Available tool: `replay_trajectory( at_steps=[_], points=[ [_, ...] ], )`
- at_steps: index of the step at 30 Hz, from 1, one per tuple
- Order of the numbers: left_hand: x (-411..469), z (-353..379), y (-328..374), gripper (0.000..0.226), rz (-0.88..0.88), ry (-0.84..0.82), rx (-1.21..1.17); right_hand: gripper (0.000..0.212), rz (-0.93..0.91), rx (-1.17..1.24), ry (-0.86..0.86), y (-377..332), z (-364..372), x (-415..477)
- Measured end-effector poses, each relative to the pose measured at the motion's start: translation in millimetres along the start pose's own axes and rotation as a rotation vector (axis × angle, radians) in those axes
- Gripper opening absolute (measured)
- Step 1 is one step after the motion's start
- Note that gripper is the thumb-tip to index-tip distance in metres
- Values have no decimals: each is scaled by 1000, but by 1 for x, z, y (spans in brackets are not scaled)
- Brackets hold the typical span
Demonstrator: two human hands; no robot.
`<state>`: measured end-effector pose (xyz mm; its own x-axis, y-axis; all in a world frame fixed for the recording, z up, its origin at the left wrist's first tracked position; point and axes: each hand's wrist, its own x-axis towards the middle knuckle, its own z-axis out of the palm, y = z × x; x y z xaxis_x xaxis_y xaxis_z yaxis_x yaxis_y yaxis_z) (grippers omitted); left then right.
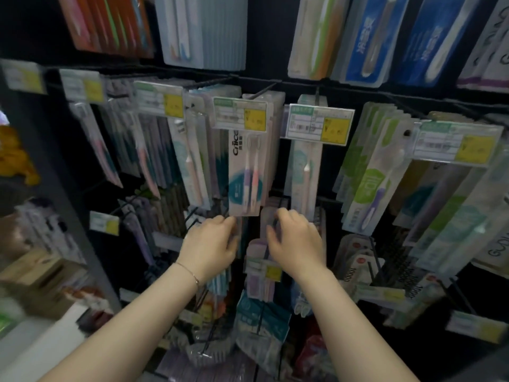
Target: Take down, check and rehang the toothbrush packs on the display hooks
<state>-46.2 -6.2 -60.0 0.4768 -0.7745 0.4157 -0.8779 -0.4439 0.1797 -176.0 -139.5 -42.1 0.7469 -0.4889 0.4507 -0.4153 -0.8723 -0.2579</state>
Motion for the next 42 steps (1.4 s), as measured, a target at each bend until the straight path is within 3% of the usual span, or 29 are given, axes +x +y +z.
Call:
replay_trajectory(
  at_steps=[6,18,32,42],
  points=[
    [-25,-11,-40,22,-59,42,138,31,-78,31,-63,-46,18,4],
    [-52,-39,-136,14,-81,45,160,26,-154,70,11,-144,71,24],
    [-82,-31,-261,21,-74,-102,107,20,-175,171,-29,-257,158,31],
    [-98,12,-309,20,-105,-257,27,26,53,226,-252,-271,218,12]
  ],
)
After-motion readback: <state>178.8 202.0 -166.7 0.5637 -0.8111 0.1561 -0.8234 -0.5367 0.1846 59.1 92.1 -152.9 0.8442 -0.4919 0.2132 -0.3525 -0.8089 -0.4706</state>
